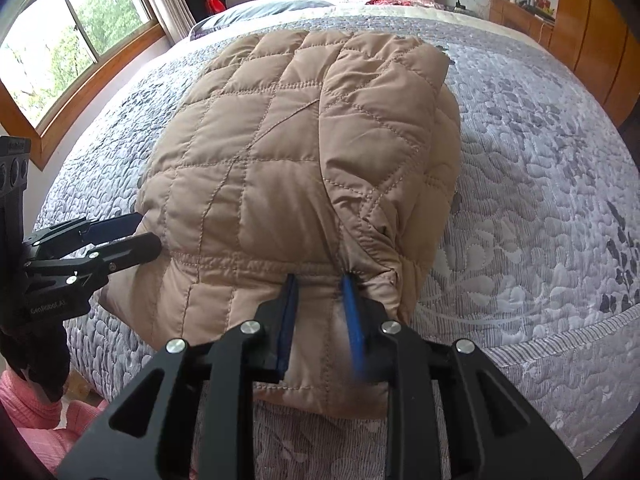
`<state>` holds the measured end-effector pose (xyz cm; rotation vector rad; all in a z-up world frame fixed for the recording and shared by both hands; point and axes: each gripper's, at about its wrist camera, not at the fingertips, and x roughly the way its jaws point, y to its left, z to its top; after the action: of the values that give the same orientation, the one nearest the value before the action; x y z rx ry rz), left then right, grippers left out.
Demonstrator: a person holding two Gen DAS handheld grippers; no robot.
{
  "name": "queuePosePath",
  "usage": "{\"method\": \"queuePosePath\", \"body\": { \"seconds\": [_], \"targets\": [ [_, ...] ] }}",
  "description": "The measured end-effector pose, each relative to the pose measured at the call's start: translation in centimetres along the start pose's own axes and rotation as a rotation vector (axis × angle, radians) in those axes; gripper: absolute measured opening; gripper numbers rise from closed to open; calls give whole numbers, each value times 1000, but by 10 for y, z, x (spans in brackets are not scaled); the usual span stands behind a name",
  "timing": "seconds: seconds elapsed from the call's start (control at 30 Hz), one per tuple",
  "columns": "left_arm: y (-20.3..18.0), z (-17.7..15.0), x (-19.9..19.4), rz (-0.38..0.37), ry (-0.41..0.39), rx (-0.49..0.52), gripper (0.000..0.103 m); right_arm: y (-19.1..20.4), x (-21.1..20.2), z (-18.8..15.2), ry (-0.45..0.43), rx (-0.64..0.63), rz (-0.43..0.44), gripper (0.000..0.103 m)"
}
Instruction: Fold large clothes
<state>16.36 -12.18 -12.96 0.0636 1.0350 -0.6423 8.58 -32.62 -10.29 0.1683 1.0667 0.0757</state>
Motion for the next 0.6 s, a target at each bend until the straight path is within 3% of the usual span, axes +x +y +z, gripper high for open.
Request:
{"method": "queuePosePath", "body": {
  "seconds": [0.17,0.23,0.27,0.33,0.4,0.6],
  "targets": [
    [8,1,-15,-1,-12,-20,55,3,-20,3,-43,-2,29,37],
    [17,2,-26,5,-33,-33,54,0,-34,6,-84,4,60,58],
    [23,3,-31,8,-45,-40,55,-2,-40,8,-104,12,74,63],
    [38,7,-41,6,-60,-69,71,-12,-54,14,-156,39,102,80],
    [55,11,-46,-11,-69,-101,76,-26,-60,20,-178,69,124,92],
    [88,16,-39,-78,-37,-162,82,-82,-35,29,-132,218,309,93]
  ]
}}
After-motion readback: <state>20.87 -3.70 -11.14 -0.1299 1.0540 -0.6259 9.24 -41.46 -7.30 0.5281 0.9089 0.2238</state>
